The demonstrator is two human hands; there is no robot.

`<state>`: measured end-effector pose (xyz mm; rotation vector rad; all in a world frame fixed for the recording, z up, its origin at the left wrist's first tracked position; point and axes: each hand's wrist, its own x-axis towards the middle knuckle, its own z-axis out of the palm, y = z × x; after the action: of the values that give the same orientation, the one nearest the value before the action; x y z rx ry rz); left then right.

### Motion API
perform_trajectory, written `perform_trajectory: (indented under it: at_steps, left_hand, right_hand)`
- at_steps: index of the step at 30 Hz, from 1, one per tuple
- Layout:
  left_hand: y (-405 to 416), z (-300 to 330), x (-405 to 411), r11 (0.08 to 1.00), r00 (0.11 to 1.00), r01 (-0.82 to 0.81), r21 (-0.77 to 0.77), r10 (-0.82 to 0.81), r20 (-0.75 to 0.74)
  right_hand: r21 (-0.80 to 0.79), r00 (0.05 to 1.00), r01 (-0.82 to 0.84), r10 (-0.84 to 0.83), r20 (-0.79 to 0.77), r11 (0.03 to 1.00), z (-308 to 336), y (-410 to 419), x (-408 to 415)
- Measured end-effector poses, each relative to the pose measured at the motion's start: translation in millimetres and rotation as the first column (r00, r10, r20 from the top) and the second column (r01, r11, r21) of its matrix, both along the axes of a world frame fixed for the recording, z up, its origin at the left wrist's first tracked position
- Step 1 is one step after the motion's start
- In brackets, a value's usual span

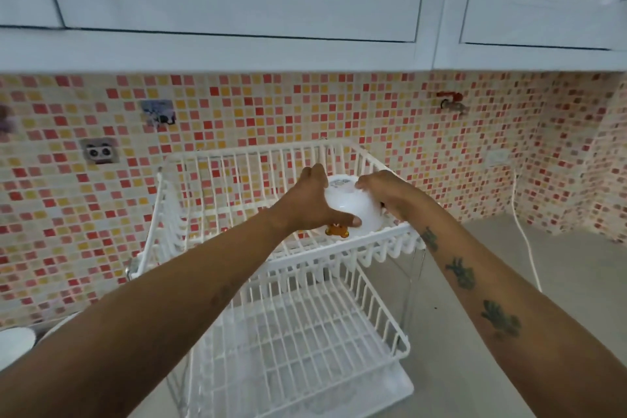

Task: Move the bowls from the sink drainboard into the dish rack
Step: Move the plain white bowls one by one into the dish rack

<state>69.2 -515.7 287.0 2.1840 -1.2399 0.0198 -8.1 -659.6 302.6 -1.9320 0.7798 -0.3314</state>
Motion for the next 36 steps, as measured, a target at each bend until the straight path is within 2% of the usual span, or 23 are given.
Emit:
perform_trajectory:
  at_steps: [3, 8, 10, 12, 14, 16, 18, 21, 23, 26, 28, 32, 34, 36]
  left_hand:
    - [-0.6, -0.5, -3.8, 0.998, 0.999, 0.014, 0.055, -0.016, 0.037]
    - [-1.0, 0.1, -4.7, 0.996, 1.0, 0.022, 0.088, -0.023, 0.013]
    - [0.2, 1.5, -3.9, 0.995, 0.999, 0.025, 0.095, -0.022, -0.037]
    - [3.8, 5.4, -3.6, 0.996, 0.995, 0.037, 0.083, -0.029, -0.098]
    - [14.4, 13.9, -3.8, 0.997, 0.997, 0.039, 0.067, -0.034, -0.072]
    - [37.6, 27.2, 1.4, 0.998, 0.999, 0.026, 0.062, -0.027, 0.027]
    - [75.3, 41.2, 12.2, 0.999, 0.996, -0.004, 0.032, 0.001, 0.089]
    - [148.5, 54.5, 31.9, 0.977, 0.99, -0.122, -0.177, 0.132, 0.043]
    - [201.1, 52.8, 46.1, 0.895, 0.97, -0.237, -0.378, 0.239, -0.042]
    - [286.6, 36.0, 69.4, 0.689, 0.88, -0.464, -0.557, 0.43, -0.2]
    - [344.7, 16.7, 80.4, 0.577, 0.796, -0.598, -0.555, 0.506, -0.331]
    - [461.4, -31.4, 87.1, 0.399, 0.625, -0.773, -0.494, 0.609, -0.487]
    - [512.8, -56.6, 84.0, 0.307, 0.538, -0.837, -0.454, 0.616, -0.575]
    - [556.2, -85.3, 77.3, 0.209, 0.441, -0.89, -0.405, 0.619, -0.649]
  right_hand:
    - [-0.037, 0.999, 0.01, -0.012, -0.048, 0.999, -3.6, -5.7, 2.4]
    - [-0.104, 0.998, 0.002, -0.008, -0.063, 0.995, -4.6, -5.5, 2.6]
    - [-0.149, 0.997, -0.002, -0.01, -0.078, 0.989, -4.1, -2.8, 1.0]
    - [-0.266, 0.996, -0.027, 0.003, -0.089, 0.964, -2.6, 1.2, -0.8]
    - [-0.414, 1.0, -0.011, 0.003, -0.02, 0.91, 1.5, 7.4, -8.2]
    - [-0.525, 0.993, 0.046, 0.021, 0.12, 0.85, 8.3, 15.3, -14.4]
    - [-0.564, 0.973, 0.056, 0.082, 0.216, 0.824, 20.1, 30.1, -17.0]
    - [-0.595, 0.932, -0.03, 0.238, 0.275, 0.803, 41.3, 79.3, -8.9]
    - [-0.56, 0.877, -0.103, 0.341, 0.339, 0.822, 51.6, 127.4, 2.6]
    - [-0.486, 0.767, -0.239, 0.471, 0.436, 0.841, 63.5, 215.4, 27.1]
    - [-0.456, 0.691, -0.362, 0.563, 0.454, 0.813, 66.6, 272.8, 45.0]
    - [-0.404, 0.523, -0.615, 0.734, 0.434, 0.677, 54.9, 382.8, 76.9]
    - [-0.34, 0.466, -0.736, 0.803, 0.371, 0.585, 30.4, 433.9, 96.8]
    - [-0.251, 0.455, -0.817, 0.848, 0.272, 0.518, -5.8, 482.6, 116.0]
